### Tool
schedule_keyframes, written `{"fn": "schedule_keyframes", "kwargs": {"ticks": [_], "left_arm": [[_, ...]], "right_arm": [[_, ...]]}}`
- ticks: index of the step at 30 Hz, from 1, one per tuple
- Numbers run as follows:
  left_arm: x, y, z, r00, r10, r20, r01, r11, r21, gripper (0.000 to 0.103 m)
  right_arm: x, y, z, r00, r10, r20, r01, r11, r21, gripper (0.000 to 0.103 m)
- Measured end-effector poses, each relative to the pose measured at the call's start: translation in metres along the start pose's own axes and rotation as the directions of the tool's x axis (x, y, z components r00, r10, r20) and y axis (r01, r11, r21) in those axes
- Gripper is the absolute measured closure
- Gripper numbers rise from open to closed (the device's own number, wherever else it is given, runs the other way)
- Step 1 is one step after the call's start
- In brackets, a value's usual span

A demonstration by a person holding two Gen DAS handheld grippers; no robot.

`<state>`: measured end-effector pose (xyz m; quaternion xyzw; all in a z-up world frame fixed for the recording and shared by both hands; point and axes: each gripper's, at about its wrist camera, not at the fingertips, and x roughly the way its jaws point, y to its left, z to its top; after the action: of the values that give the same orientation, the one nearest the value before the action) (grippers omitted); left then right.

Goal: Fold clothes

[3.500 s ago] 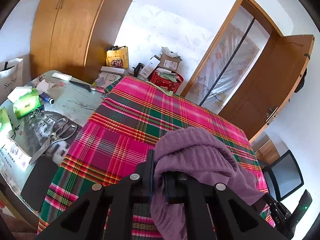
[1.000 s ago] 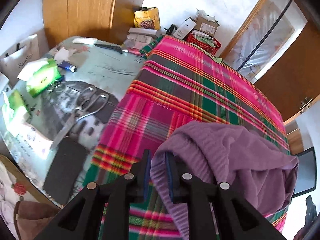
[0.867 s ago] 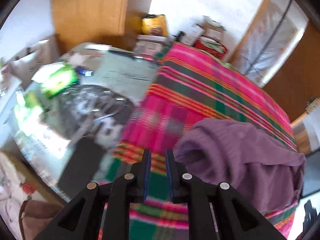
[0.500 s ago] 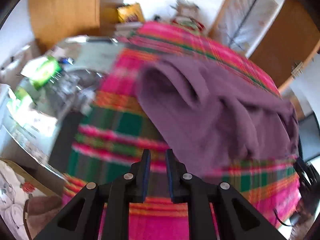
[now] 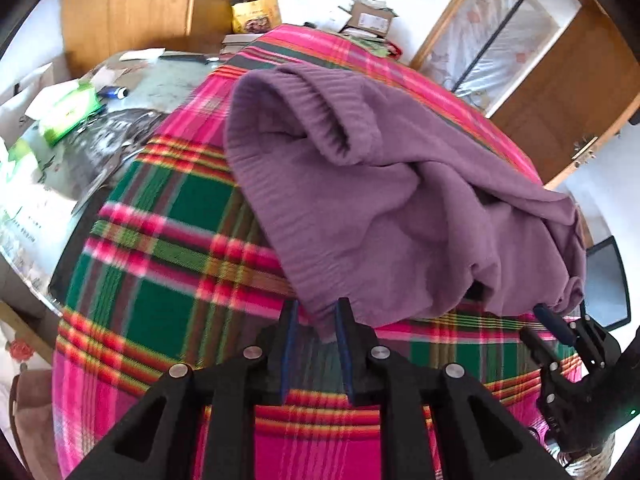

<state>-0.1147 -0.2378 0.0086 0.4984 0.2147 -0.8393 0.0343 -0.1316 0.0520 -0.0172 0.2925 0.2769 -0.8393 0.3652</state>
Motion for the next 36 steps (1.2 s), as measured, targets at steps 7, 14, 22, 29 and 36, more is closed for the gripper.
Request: {"fn": "schedule_keyframes", "kwargs": {"ticks": [7, 14, 22, 29, 36], "left_arm": [[0.009, 0.007, 0.019, 0.999, -0.034, 0.006, 0.034, 0.997, -0.069, 0.084], [0.012, 0.014, 0.027, 0.999, -0.054, 0.002, 0.054, 0.993, -0.104, 0.084], [0.003, 0.028, 0.008, 0.996, -0.085, -0.013, 0.083, 0.987, -0.139, 0.084], [0.004, 0.033, -0.005, 0.99, -0.14, -0.009, 0.136, 0.978, -0.159, 0.082], [0.005, 0.015, -0.01, 0.993, -0.119, 0.002, 0.119, 0.99, -0.072, 0.081]], "right_arm": [[0.005, 0.025, 0.011, 1.0, 0.022, 0.014, -0.02, 0.992, -0.121, 0.077], [0.03, 0.021, 0.022, 1.0, 0.013, -0.017, -0.015, 0.996, -0.087, 0.077], [0.037, 0.02, 0.031, 1.0, 0.003, -0.001, -0.003, 0.999, -0.04, 0.082], [0.03, 0.025, 0.033, 1.0, 0.02, 0.019, -0.02, 1.0, -0.024, 0.083], [0.04, 0.044, 0.038, 1.0, -0.029, 0.003, 0.029, 0.992, -0.122, 0.072]]}}
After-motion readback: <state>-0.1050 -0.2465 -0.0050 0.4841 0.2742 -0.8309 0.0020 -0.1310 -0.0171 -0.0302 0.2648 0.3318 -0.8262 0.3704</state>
